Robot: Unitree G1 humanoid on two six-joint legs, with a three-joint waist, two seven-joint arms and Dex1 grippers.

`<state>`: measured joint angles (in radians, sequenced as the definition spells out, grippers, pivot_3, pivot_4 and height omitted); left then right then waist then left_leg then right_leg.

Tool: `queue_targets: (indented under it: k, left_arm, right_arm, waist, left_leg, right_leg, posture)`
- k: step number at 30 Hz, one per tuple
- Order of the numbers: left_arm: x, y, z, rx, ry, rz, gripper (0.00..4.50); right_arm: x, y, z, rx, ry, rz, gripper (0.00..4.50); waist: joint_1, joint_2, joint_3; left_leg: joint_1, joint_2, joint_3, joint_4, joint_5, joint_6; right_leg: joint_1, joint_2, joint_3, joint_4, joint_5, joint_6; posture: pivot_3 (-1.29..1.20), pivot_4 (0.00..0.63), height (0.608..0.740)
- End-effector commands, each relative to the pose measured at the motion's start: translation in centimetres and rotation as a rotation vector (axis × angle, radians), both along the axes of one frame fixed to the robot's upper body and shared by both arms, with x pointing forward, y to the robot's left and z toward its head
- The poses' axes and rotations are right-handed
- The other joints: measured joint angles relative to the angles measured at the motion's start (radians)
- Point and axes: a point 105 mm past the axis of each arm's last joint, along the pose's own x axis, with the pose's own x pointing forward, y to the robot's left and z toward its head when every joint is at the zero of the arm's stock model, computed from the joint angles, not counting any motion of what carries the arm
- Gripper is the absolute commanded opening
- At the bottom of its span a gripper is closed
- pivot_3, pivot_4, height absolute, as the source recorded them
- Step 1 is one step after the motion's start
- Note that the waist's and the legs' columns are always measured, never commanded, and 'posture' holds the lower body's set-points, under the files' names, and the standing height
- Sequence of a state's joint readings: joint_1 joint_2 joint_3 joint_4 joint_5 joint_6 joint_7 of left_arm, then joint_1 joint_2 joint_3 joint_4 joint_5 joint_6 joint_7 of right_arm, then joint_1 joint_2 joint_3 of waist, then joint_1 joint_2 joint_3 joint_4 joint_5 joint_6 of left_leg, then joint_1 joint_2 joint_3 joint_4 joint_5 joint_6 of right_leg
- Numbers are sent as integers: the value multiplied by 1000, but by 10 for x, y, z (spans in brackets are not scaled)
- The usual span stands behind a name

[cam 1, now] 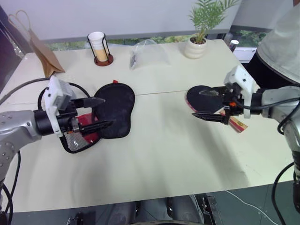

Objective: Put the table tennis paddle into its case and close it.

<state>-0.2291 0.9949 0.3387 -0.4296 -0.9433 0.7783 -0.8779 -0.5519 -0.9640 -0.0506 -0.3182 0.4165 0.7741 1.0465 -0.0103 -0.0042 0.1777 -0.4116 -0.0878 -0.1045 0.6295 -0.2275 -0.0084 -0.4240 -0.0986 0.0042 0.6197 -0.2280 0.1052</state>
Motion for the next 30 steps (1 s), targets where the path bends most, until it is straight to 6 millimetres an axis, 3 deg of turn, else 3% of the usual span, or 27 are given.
queue_targets:
  k: [1,6,13,30]
  left_arm:
    - [1,0,8,11,-30,-12,4500]
    - [1,-3,0,13,-19,-25,4500]
    - [4,-8,-4,8,-22,-25,4500]
    - [4,-10,-8,18,-37,-1,4500]
  right_arm:
    - [-7,2,16,3,-55,10,4403]
    - [-11,1,3,-4,-39,-16,4403]
    - [-10,-4,3,26,-53,-57,4403]
    - [-3,4,0,48,-26,-29,4403]
  waist:
    - [0,0,0]
    - [1,0,0]
    - [2,0,0]
    - [1,0,0]
  left_leg:
    - [0,0,0,0,0,0]
    - [0,0,0,0,0,0]
    - [0,0,0,0,0,0]
    - [0,0,0,0,0,0]
  right_leg:
    - [0,0,0,0,0,0]
    - [0,0,0,-1,0,0]
    - [0,0,0,-1,0,0]
    - [0,0,0,-1,0,0]
  posture:
    - [0,150,740]
    - [0,150,740]
    - [0,150,740]
    - [0,150,740]
